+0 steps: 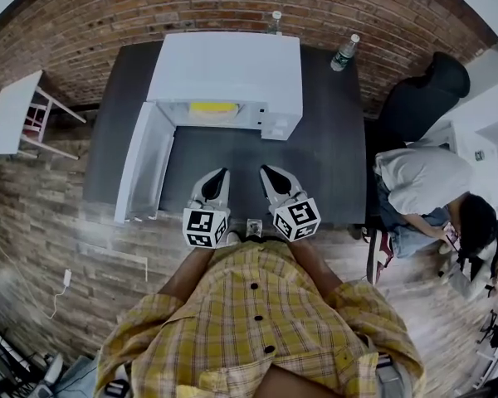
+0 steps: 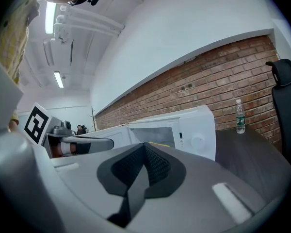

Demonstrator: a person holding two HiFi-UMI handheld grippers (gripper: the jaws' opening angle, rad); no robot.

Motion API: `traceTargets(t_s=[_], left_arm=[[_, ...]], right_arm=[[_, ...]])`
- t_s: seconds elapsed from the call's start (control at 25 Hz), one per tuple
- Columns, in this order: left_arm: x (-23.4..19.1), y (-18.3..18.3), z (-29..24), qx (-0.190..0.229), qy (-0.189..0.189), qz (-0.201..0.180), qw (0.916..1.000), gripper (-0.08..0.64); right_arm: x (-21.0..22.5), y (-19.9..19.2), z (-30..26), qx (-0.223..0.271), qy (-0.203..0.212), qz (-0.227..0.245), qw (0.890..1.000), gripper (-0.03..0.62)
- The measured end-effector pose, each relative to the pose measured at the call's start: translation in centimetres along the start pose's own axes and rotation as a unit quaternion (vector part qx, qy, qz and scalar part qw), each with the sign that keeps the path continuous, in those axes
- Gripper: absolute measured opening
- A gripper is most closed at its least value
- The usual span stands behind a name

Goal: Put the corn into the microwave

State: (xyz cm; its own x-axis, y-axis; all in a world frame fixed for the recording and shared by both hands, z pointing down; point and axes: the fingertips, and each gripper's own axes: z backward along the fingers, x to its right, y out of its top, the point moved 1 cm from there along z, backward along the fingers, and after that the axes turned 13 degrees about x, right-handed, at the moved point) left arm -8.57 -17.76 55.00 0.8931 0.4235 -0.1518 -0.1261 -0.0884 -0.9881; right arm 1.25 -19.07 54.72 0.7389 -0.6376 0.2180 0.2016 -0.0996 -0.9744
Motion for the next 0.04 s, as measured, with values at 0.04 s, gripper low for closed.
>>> traceTargets(t_s=[0.04], left_arm=[[0.11,0.04,-0.06,0.000,-0.001,-0.003,1.0000,0.000]], right_arm=[[0.05,0.09,-0.01,0.000,0.001,0.001,1.000,0.003]])
